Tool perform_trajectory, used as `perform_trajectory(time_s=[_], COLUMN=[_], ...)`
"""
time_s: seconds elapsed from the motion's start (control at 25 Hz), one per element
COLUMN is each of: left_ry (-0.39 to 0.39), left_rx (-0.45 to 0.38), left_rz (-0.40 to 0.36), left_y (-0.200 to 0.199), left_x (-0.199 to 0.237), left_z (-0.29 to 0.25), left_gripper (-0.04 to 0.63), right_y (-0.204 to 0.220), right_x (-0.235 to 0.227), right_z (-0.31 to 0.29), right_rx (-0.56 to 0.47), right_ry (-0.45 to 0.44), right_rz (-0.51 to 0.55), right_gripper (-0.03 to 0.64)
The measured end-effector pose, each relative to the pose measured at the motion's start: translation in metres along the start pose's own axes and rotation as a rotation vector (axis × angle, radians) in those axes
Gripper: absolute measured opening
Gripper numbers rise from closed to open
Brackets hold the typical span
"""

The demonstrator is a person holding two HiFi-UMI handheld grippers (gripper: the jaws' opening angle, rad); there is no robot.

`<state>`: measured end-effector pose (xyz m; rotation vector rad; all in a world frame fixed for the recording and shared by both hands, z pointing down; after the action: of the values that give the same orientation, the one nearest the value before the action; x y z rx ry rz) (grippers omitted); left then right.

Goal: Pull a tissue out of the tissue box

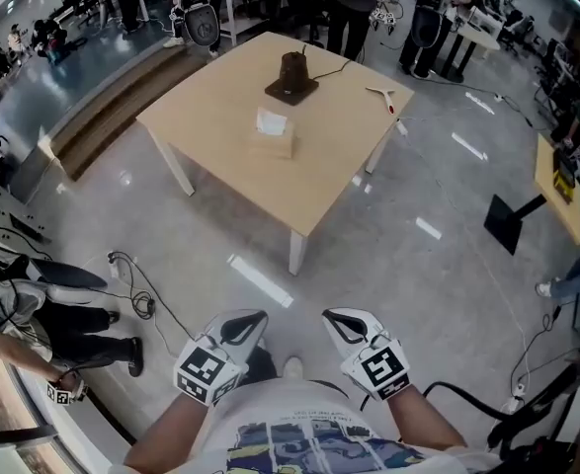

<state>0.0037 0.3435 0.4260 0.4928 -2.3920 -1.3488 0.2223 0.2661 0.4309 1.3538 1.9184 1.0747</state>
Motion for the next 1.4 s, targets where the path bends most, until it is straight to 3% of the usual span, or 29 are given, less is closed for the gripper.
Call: perform_trajectory(time_s=[0.48,0.76,0.96,1.2,1.4], left_ry=[0.074,0.119,0.126,0.130,0.098], left_rx=[-0.038,-0.025,-0.014,0.010,0.013], left_rz=[-0.013,-0.070,-0.052,-0.049,-0.059], left_y=[-0.029,-0.035,-0.035,-0.048,-0.080], left_x=[0.087,0.139,0.163,0.188,0.201], left_z=[-0.018,-0.020,-0.025,-0.060,-0.095], left_gripper=[0.003,0.003,0.003,0.003,0.003], right_y=[-0.063,-0.098,-0.111,-0.111,-0.126], right_x=[-0.030,-0.039,-0.047,-0.089,-0.139], right_z=[-0.073,-0.122,-0.143,-0.162,-0.177], right_rx=[0.038,0.058,0.069,0.119,0.048], right_ry=[-0.014,0.004,-0.006,-0.006,-0.039], right_rz=[0.014,0.002,0.013,-0.006,0.026], right_gripper=[0.003,0.003,0.003,0.003,0.003])
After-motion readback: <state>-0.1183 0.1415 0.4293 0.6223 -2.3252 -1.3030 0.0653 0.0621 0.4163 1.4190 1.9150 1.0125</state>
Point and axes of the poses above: the fingertips, and each gripper's own axes: z backward along the fingers, x to its left, y out of its underside, the point moved 9 cm from there along z, backward along the fingers, and after that the axes turned 7 degrees about x, right-handed, at the moved point
